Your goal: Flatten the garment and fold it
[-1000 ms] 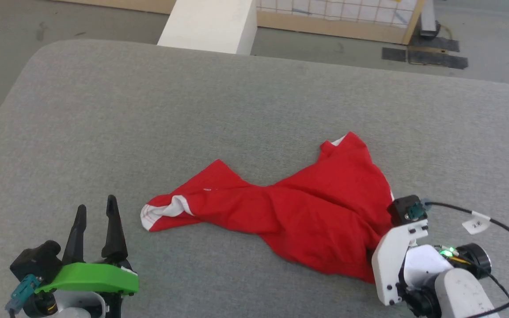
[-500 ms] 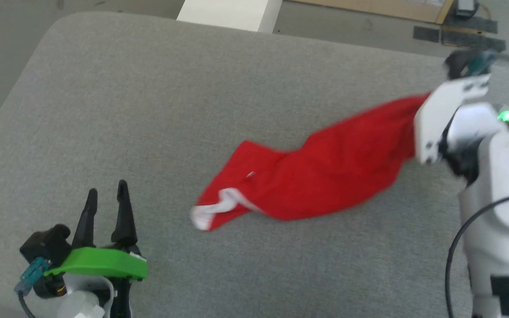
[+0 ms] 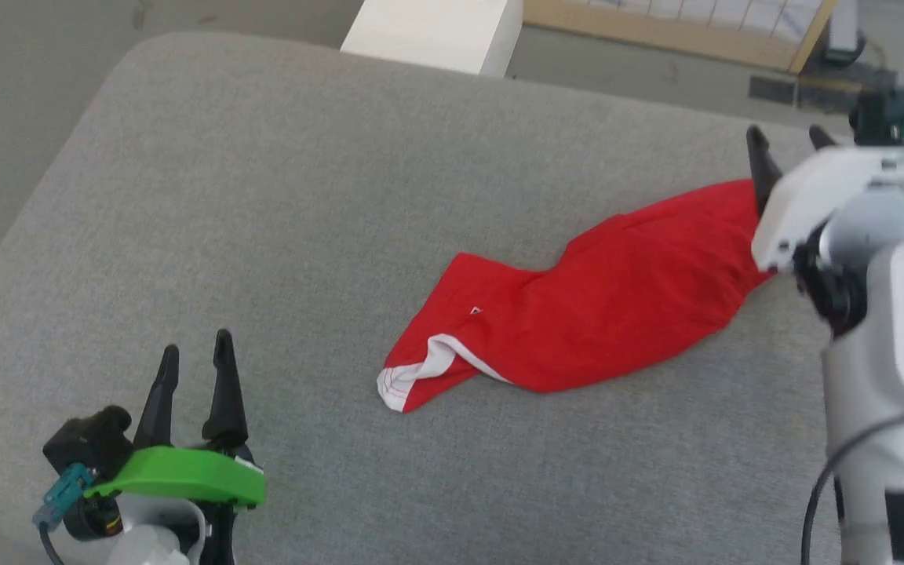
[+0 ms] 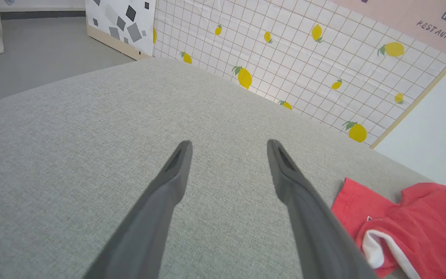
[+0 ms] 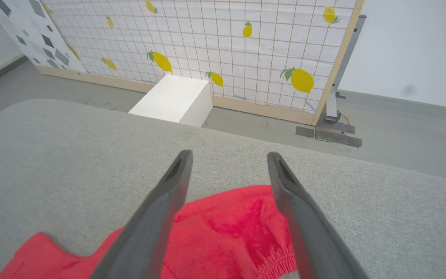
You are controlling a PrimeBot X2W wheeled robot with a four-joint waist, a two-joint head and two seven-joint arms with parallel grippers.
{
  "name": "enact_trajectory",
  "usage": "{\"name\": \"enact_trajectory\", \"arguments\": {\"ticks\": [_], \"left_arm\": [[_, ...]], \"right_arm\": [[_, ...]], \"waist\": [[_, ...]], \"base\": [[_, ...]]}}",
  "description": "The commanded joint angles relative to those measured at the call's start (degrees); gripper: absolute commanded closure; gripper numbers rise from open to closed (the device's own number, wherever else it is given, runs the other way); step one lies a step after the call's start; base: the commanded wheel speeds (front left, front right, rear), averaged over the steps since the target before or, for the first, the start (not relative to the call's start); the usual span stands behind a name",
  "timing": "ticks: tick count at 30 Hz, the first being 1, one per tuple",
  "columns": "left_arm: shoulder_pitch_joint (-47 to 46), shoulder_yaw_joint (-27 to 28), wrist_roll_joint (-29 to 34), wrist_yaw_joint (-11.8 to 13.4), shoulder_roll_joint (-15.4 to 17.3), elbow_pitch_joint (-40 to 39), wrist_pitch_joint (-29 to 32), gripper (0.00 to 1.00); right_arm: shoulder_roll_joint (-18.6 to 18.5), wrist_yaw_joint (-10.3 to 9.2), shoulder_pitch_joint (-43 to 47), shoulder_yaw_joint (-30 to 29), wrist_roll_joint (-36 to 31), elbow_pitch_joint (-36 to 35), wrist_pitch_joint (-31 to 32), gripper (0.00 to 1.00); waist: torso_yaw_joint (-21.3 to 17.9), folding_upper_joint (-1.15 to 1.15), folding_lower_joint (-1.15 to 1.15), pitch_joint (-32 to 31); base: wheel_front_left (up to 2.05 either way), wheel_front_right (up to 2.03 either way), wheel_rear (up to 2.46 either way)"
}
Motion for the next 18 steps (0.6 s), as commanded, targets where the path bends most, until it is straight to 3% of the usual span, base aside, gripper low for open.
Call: {"name": "enact_trajectory", "arguments": {"ticks": [1, 5, 11, 18], "left_arm": [[1.0, 0.2, 0.8, -0.4, -0.2, 0.0, -0.2, 0.00], [2.2, 0.1, 1.3, -0.4, -0.4, -0.2, -0.2, 0.00], [3.1, -0.2, 1.3, -0.4, -0.8, -0.6, -0.2, 0.00], [1.9, -1.4, 0.5, -0.4, -1.0, -0.8, -0.2, 0.00]], "right_arm": [[0.0, -0.09, 3.8, 0.4, 1.4, -1.0, -1.6, 0.00], [0.0, -0.09, 12.9, 0.9, 6.2, -4.7, -4.1, 0.00], [0.0, -0.09, 23.4, 5.6, 10.2, -7.1, -1.6, 0.00], [0.0, -0.09, 20.3, 8.3, 8.1, -4.5, 2.3, 0.00]], "waist": [[-1.8, 0.52, 0.00, -2.8], [-3.1, 0.52, 0.00, -4.3], [-4.3, 0.52, 0.00, -4.3], [-3.0, 0.52, 0.00, -1.9]], "base": [[0.00, 0.00, 0.00], [0.00, 0.00, 0.00], [0.00, 0.00, 0.00], [0.00, 0.00, 0.00]]}}
